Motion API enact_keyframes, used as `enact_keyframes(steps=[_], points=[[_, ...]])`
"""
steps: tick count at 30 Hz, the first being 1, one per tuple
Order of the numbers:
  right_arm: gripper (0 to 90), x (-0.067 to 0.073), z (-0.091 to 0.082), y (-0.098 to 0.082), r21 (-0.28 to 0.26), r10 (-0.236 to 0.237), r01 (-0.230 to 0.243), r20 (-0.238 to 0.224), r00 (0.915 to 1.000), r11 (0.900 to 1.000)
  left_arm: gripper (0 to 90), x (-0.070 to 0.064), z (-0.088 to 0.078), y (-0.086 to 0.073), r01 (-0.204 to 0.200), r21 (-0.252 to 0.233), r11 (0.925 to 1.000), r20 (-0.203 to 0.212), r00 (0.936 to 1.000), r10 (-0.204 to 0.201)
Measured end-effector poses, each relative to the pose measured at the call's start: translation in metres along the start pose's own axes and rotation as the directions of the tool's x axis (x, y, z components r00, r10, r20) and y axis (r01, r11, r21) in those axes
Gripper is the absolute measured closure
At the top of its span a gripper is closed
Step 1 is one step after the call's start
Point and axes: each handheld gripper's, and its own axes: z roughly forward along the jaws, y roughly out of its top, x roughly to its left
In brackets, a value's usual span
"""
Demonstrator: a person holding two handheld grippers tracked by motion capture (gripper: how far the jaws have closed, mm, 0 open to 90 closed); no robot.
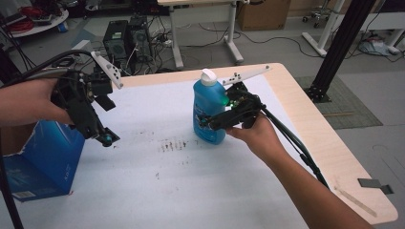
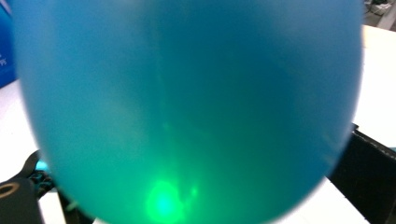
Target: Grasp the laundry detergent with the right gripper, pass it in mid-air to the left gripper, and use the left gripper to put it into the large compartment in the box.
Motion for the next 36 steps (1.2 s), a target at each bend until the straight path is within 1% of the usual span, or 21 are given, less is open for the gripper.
enact_keyframes(steps=[1,2,3,5,9,10,11,12,15,20,23,29,34,36], points=[[10.1,0.000,0.000,0.000,-0.006,-0.004,0.004,-0.001,1.0000,1.000,1.7,0.000,0.000,0.000,0.001,-0.001,1.0000,-0.002,1.0000,-0.001],[16.6,0.000,-0.001,-0.001,-0.010,-0.008,0.008,-0.013,0.9999,1.000,1.7,0.000,0.000,-0.001,0.003,-0.003,1.0000,-0.001,1.0000,-0.003],[17.5,0.000,-0.001,-0.002,-0.014,-0.007,0.006,-0.035,0.9994,1.000,1.7,0.000,0.000,-0.001,0.001,-0.002,1.0000,-0.003,1.0000,-0.001],[17.5,0.000,0.001,-0.003,-0.004,-0.010,0.010,-0.031,0.9995,1.000,1.7,0.000,0.000,-0.001,0.002,-0.002,1.0000,-0.002,1.0000,-0.002],[17.8,0.000,0.002,-0.005,-0.009,-0.010,0.009,-0.020,0.9998,1.000,1.7,0.000,-0.001,-0.002,0.005,-0.004,1.0000,-0.003,1.0000,-0.005],[21.5,0.001,0.002,-0.006,-0.015,-0.015,0.014,-0.018,0.9997,1.000,1.7,0.000,-0.001,-0.002,0.003,-0.004,1.0000,-0.003,1.0000,-0.003],[26.1,0.000,0.001,-0.006,-0.023,-0.019,0.018,-0.029,0.9994,1.000,1.7,0.000,-0.001,-0.002,0.004,-0.006,1.0000,-0.003,1.0000,-0.004],[26.4,0.001,0.001,-0.006,-0.025,-0.017,0.016,-0.043,0.9989,1.000,1.7,0.000,-0.001,-0.002,0.006,-0.006,1.0000,-0.002,1.0000,-0.006],[26.3,0.001,0.002,-0.007,-0.013,-0.022,0.021,-0.033,0.9992,1.000,1.7,0.000,0.000,-0.002,0.006,-0.005,1.0000,-0.001,1.0000,-0.006],[27.7,0.001,0.004,-0.009,-0.030,-0.027,0.027,-0.014,0.9995,0.999,1.7,0.000,0.000,-0.002,0.002,-0.004,1.0000,-0.001,1.0000,-0.002],[31.9,0.002,0.005,-0.009,-0.036,-0.028,0.028,-0.014,0.9995,0.999,1.7,0.000,0.000,-0.002,0.005,-0.002,1.0000,0.000,1.0000,-0.005],[32.5,0.002,0.007,-0.010,-0.047,-0.040,0.040,0.000,0.9992,0.998,1.7,0.000,0.001,-0.002,0.006,-0.001,1.0000,0.003,1.0000,-0.006],[36.0,0.002,0.008,-0.011,-0.060,-0.055,0.055,0.006,0.9985,0.997,1.7,0.000,0.002,-0.002,0.008,0.001,1.0000,0.005,1.0000,-0.008],[37.0,0.003,0.009,-0.011,-0.062,-0.054,0.054,0.002,0.9985,0.997,1.7,0.001,0.003,-0.001,0.007,0.002,1.0000,0.006,1.0000,-0.007]])
